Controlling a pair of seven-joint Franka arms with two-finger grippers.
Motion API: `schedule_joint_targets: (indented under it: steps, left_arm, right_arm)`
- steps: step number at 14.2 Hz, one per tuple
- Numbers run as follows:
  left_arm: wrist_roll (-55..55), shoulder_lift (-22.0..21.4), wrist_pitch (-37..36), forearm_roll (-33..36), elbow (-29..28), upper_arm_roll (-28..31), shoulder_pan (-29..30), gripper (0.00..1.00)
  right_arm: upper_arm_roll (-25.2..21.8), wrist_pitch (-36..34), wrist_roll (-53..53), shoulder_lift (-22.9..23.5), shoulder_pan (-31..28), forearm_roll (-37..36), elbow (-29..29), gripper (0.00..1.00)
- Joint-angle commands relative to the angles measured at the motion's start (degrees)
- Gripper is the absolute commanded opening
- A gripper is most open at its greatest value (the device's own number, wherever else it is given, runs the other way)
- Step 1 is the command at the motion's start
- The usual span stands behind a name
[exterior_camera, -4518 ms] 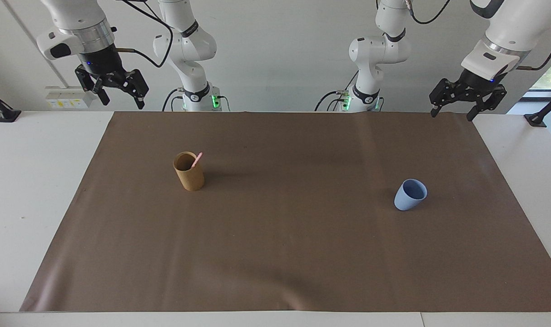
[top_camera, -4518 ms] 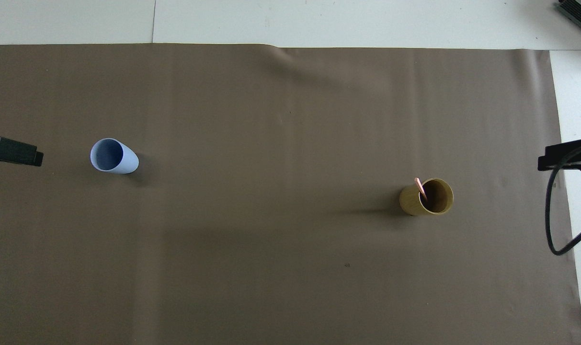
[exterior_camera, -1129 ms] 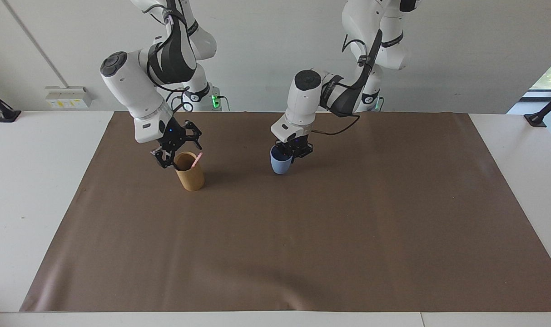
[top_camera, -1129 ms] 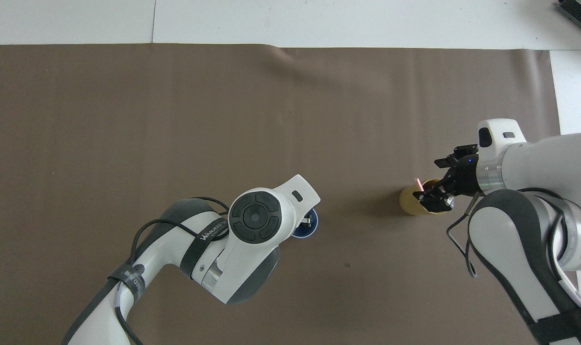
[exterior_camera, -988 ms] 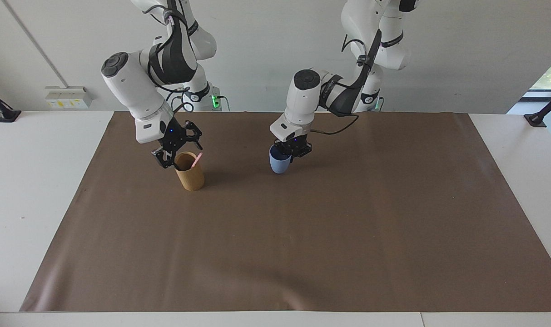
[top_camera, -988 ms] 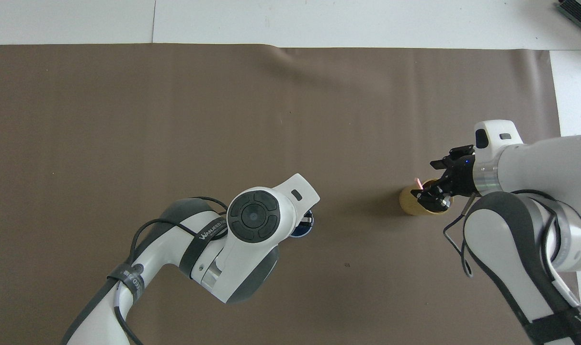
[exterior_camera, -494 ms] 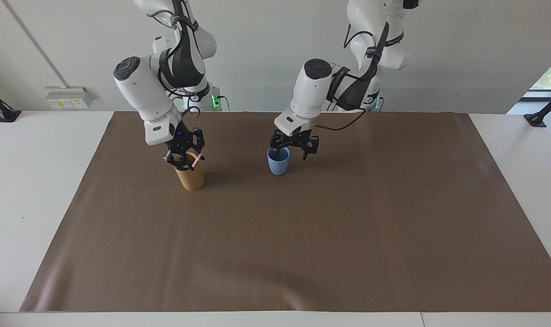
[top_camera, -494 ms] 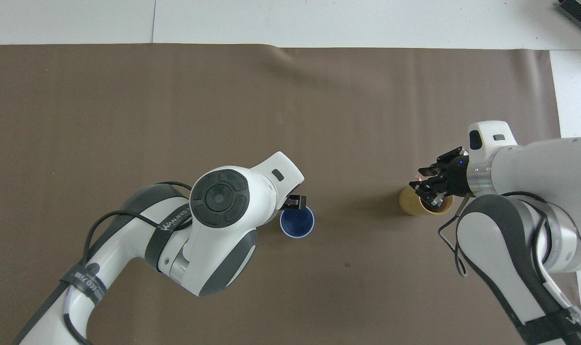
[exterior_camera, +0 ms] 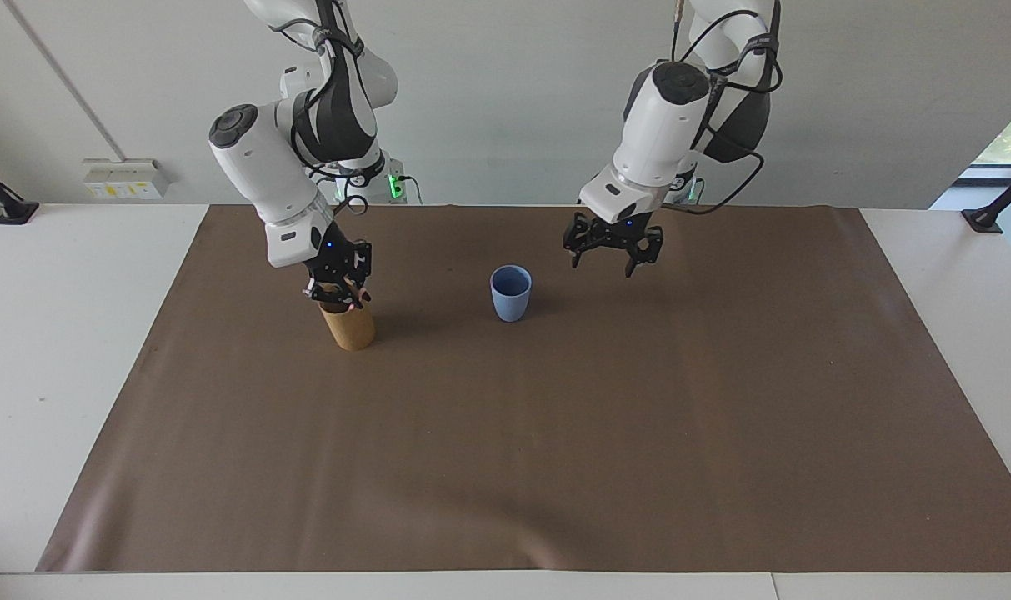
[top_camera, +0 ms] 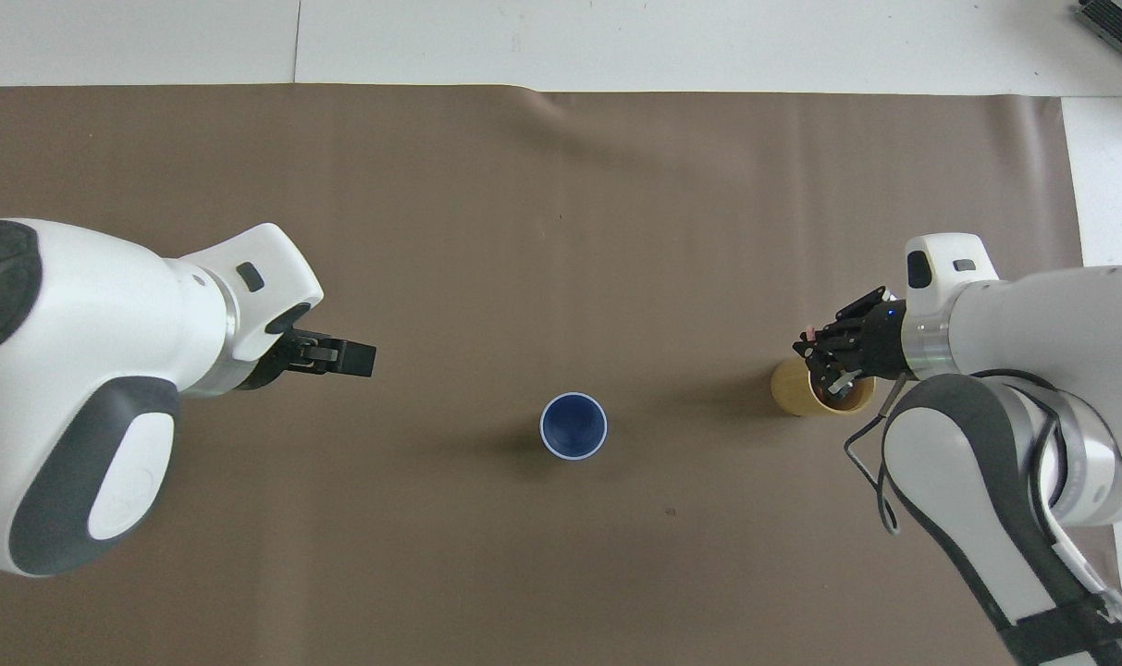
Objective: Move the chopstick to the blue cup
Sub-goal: 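Release the blue cup with the left gripper while the right gripper grasps the chopstick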
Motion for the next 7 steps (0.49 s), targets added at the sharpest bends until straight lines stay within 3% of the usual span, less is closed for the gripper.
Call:
schedule_joint_targets:
  steps: [1,7]
  left_arm:
    - [6.58,0.90,-7.25,1.04,7.28,-0.75,6.53,1.00]
    - [12.06,4.24,-20.43,1.21,23.19,-0.75,14.72,1.00]
  right_arm:
    - [-0.05,-2.14,-0.84,0.08,-0.80,1.63,0.53,0.00]
    - [-0.23,-6.71,4.86,-0.53,-0.71,0.66,5.27,0.00]
